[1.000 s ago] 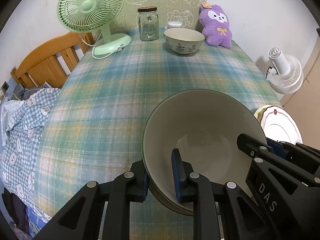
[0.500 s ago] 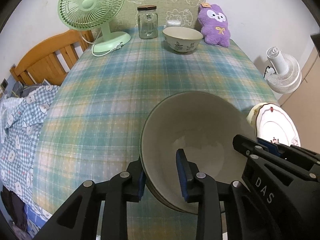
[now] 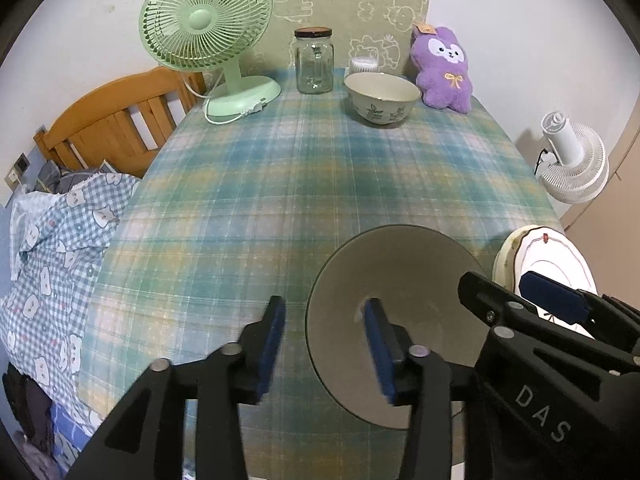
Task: Organize plates and bowls
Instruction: 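Lower the cream bowl into the large bowl and open both grippers, then move both grippers to the leaf-patterned bowl near the jar and grip its rim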
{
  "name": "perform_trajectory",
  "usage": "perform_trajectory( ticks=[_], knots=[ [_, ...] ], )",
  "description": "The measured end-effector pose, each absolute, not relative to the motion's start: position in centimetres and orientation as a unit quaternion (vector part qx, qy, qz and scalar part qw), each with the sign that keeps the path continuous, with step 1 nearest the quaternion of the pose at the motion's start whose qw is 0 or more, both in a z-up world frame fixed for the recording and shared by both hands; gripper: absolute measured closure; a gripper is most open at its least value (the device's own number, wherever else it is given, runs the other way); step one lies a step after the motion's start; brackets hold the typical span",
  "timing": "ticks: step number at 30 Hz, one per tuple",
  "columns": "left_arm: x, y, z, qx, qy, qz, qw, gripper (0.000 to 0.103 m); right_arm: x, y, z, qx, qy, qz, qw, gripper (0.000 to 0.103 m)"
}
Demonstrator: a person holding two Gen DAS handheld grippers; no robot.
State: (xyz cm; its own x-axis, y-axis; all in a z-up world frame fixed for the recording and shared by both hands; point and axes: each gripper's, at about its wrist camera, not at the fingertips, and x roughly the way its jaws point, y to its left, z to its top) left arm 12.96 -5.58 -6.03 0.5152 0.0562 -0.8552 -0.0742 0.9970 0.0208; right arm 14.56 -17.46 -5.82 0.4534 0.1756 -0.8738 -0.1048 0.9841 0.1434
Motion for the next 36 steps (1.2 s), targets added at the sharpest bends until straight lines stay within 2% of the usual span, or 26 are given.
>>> perform_trajectory(
  ticks=[7, 17, 25, 33, 36],
  knots=[
    [13.5, -4.9, -2.9, -0.012, 0.475, 0.034, 0.879, 0.039, 14.9, -17.7, -2.8, 0.037, 0.502, 0.077, 0.861, 0.043],
    [16.6, -4.5, 2.1, 0.008, 0.439, 0.004, 0.899, 0.026, 17.1, -17.7, 3.0, 0.045, 0.46, 0.035, 0.886, 0.041],
    [19.9, -4.7, 5.2, 0.017, 0.403, -0.012, 0.915, 0.024, 20.0, -17.7, 6.6, 0.045, 0.416, 0.024, 0.908, 0.041],
    [24.6, -6.0, 5.4, 0.017, 0.402, 0.0, 0.916, 0.023, 25.3, -19.0, 7.3, 0.029, 0.404, 0.036, 0.914, 0.041],
    [26.7, -6.6, 5.0, 0.008, 0.404, 0.007, 0.915, 0.023, 28.1, -19.6, 6.9, 0.021, 0.402, 0.045, 0.914, 0.036]
  ],
)
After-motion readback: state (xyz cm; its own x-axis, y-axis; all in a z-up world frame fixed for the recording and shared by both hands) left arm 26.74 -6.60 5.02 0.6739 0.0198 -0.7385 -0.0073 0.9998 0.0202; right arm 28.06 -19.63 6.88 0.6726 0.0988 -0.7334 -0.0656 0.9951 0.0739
